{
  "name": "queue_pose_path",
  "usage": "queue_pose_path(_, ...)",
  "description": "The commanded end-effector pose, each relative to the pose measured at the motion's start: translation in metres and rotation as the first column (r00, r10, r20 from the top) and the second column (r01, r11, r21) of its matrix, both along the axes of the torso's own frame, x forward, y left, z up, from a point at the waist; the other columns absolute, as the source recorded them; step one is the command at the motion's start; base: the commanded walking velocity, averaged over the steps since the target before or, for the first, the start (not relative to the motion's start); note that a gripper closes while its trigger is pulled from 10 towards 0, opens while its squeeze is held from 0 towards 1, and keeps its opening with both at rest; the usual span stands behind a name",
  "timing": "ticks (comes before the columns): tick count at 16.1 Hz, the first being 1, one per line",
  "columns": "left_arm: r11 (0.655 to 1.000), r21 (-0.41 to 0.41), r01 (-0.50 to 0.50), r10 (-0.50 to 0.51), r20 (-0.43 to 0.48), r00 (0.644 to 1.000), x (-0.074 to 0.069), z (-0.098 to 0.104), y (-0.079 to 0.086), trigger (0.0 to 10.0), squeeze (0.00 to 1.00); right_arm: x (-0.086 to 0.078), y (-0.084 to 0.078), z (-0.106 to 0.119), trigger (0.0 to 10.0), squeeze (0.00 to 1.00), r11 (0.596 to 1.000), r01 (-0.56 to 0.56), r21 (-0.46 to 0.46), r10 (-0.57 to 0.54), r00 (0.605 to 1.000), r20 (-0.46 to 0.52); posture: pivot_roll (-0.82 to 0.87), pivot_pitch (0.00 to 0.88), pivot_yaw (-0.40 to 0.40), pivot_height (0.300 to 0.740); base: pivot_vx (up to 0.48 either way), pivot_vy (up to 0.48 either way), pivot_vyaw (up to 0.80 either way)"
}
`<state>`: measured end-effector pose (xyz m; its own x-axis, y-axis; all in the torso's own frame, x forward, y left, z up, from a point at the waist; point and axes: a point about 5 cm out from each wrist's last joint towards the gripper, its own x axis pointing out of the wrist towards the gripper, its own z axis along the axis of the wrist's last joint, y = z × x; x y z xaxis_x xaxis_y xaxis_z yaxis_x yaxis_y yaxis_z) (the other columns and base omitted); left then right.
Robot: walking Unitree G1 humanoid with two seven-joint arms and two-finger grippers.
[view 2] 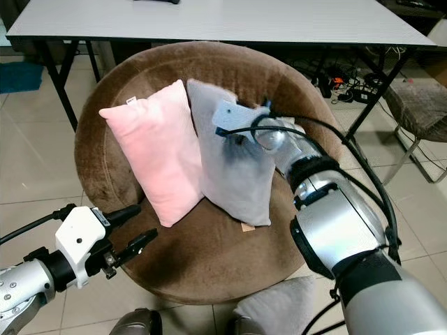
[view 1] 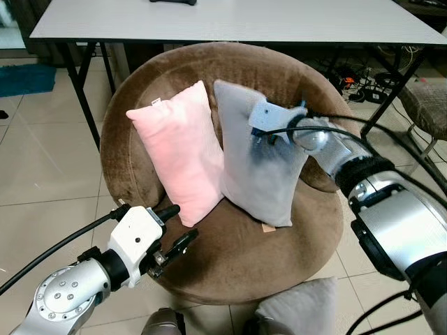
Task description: Move the pillow to the sofa from floor
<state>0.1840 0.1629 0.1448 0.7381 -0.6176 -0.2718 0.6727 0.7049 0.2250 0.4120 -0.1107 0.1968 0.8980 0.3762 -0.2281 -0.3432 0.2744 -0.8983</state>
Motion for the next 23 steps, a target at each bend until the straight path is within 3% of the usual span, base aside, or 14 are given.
queue_pose_path(1,1.0,0.003,0.003,-0.003,0.0,1.0,-0.001,0.001,-0.002,10.0,0.15,0.002,-0.001,0.012,10.0,1.0,1.0,-0.004,-0.005,0.005,0.998,0.056,0.14,0.116,-0.087,0.74,0.0,0.0,0.0)
queue_pose_path(4,1.0,0.002,0.002,-0.002,0.003,1.0,0.0,0.001,-0.003,10.0,0.15,0.003,-0.001,0.016,10.0,1.0,1.0,-0.005,0.003,0.005,0.998,0.066,0.14,0.11,-0.091,0.74,0.0,0.0,0.0)
queue_pose_path(8,1.0,0.003,-0.006,0.006,0.005,1.0,0.001,-0.001,-0.003,10.0,0.15,0.005,-0.002,0.022,10.0,1.0,0.997,0.015,-0.073,-0.004,0.989,0.151,0.14,0.1,-0.094,0.74,0.0,0.0,0.0)
queue_pose_path(9,1.0,0.004,-0.009,0.009,0.007,1.0,0.002,-0.001,-0.004,10.0,0.15,0.006,-0.002,0.024,10.0,0.35,0.997,0.021,-0.073,-0.009,0.987,0.163,0.14,0.097,-0.094,0.74,0.0,0.0,0.0)
queue_pose_path(10,1.0,0.006,-0.011,0.011,0.009,1.0,0.003,-0.002,-0.004,10.0,0.15,0.006,-0.002,0.024,10.0,0.0,0.997,0.023,-0.067,-0.012,0.986,0.165,0.14,0.094,-0.093,0.74,0.0,0.0,0.0)
queue_pose_path(13,0.999,0.009,-0.038,0.037,0.021,0.999,0.006,-0.003,-0.003,10.0,0.15,0.006,0.0,0.027,10.0,0.0,0.998,0.012,0.064,-0.02,0.993,0.116,0.13,0.078,-0.097,0.74,0.0,0.0,0.0)
queue_pose_path(14,0.997,0.014,-0.072,0.072,0.03,0.997,0.009,-0.006,-0.003,10.0,0.15,0.005,0.0,0.026,10.0,0.0,0.972,0.012,0.235,-0.024,0.998,0.05,0.13,0.057,-0.099,0.74,0.0,0.0,0.0)
queue_pose_path(15,0.985,0.01,-0.171,0.171,0.033,0.985,0.015,-0.013,0.0,10.0,0.15,0.001,0.001,0.019,10.0,0.0,0.92,-0.004,0.392,0.008,1.0,-0.009,0.12,0.044,-0.094,0.74,0.0,0.0,0.0)
queue_pose_path(17,0.965,-0.029,-0.26,0.261,0.036,0.965,0.021,-0.017,0.003,10.0,0.15,0.0,-0.002,0.013,10.0,0.0,0.87,0.024,0.493,-0.005,0.999,-0.042,0.12,0.028,-0.087,0.74,0.0,0.0,0.0)
queue_pose_path(19,0.924,-0.08,-0.373,0.375,0.02,0.927,0.028,-0.022,0.005,10.0,0.15,-0.003,-0.011,-0.004,10.0,0.0,0.674,0.158,0.722,-0.022,0.981,-0.194,0.1,0.0,-0.073,0.74,0.0,0.0,0.0)
queue_pose_path(20,0.898,-0.099,-0.43,0.433,0.017,0.901,0.031,-0.024,0.007,10.0,0.15,-0.006,-0.017,-0.008,10.0,0.0,0.576,0.185,0.796,-0.015,0.976,-0.216,0.09,0.0,-0.065,0.74,0.0,0.0,0.0)
queue_pose_path(21,0.877,-0.109,-0.469,0.473,0.02,0.881,0.032,-0.024,0.01,10.0,0.15,-0.012,-0.023,-0.01,10.0,0.0,0.443,0.2,0.874,-0.024,0.977,-0.211,0.08,0.0,-0.056,0.74,0.0,0.0,0.0)
queue_pose_path(22,0.866,-0.116,-0.487,0.493,0.023,0.87,0.033,-0.024,0.011,10.0,0.15,-0.02,-0.029,-0.013,10.0,0.0,0.349,0.231,0.908,-0.056,0.973,-0.226,0.07,0.0,-0.046,0.74,0.0,0.0,0.0)
queue_pose_path(23,0.851,-0.134,-0.507,0.515,0.028,0.857,0.035,-0.021,0.013,10.0,0.16,-0.035,-0.036,-0.02,10.0,0.0,0.296,0.263,0.918,-0.088,0.965,-0.248,0.06,0.0,-0.036,0.74,0.0,0.0,0.0)
